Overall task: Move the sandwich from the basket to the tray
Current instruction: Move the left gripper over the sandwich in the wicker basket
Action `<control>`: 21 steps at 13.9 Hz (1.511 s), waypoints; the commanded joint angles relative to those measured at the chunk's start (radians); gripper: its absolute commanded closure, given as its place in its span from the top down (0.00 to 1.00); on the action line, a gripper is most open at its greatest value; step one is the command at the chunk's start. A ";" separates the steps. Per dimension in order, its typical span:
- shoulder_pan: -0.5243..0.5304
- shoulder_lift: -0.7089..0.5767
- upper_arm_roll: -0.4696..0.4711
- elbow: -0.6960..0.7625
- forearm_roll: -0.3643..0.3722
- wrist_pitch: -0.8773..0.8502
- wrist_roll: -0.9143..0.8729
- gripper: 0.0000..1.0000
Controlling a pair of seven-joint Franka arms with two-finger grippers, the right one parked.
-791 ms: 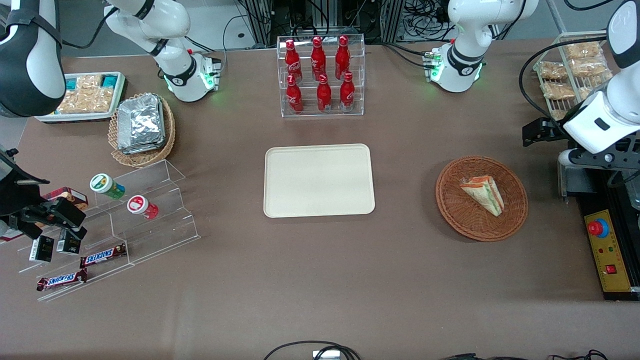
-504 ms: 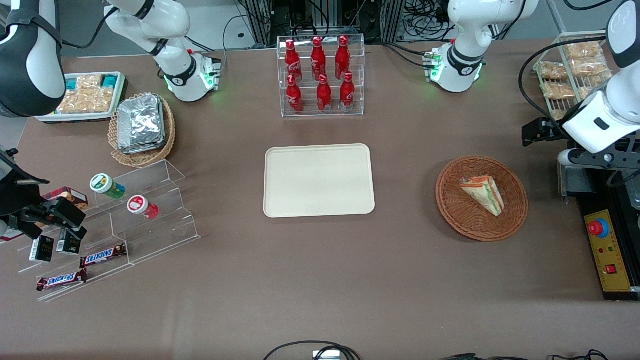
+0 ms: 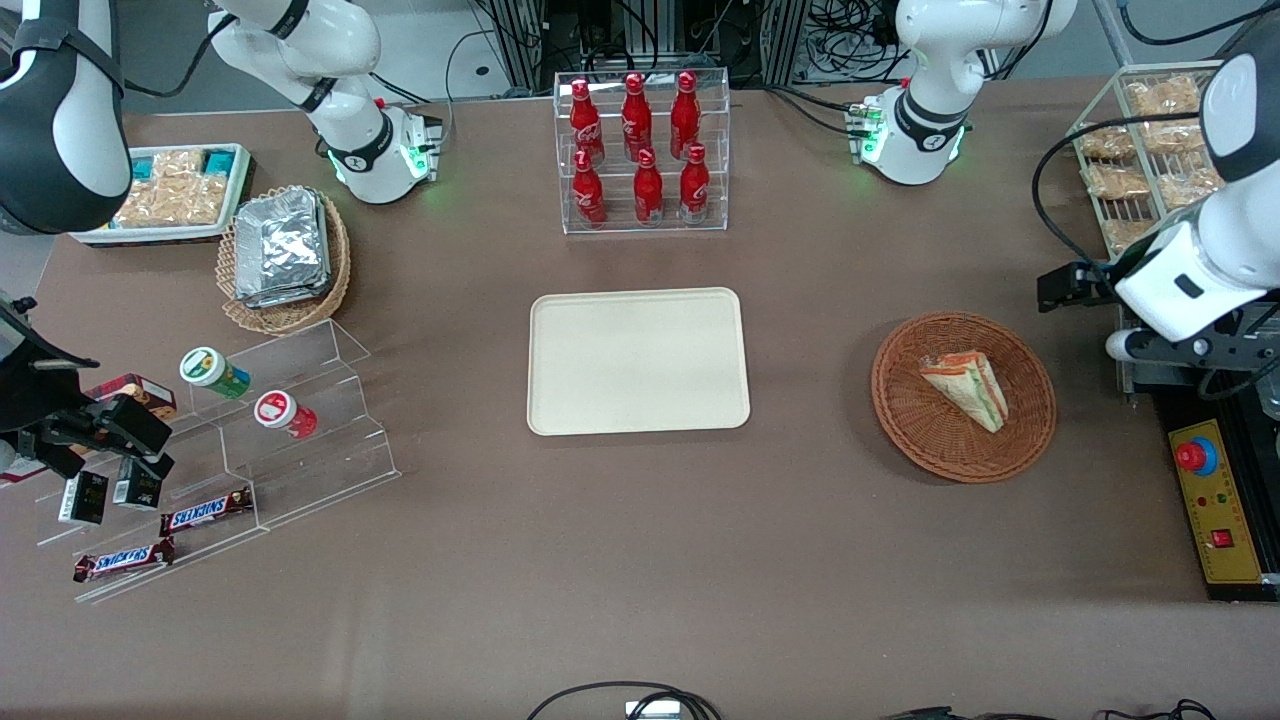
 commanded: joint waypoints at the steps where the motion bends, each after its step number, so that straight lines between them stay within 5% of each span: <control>1: 0.026 -0.014 0.003 -0.087 0.002 0.078 -0.049 1.00; 21: 0.022 -0.005 -0.002 -0.593 0.059 0.718 -0.561 1.00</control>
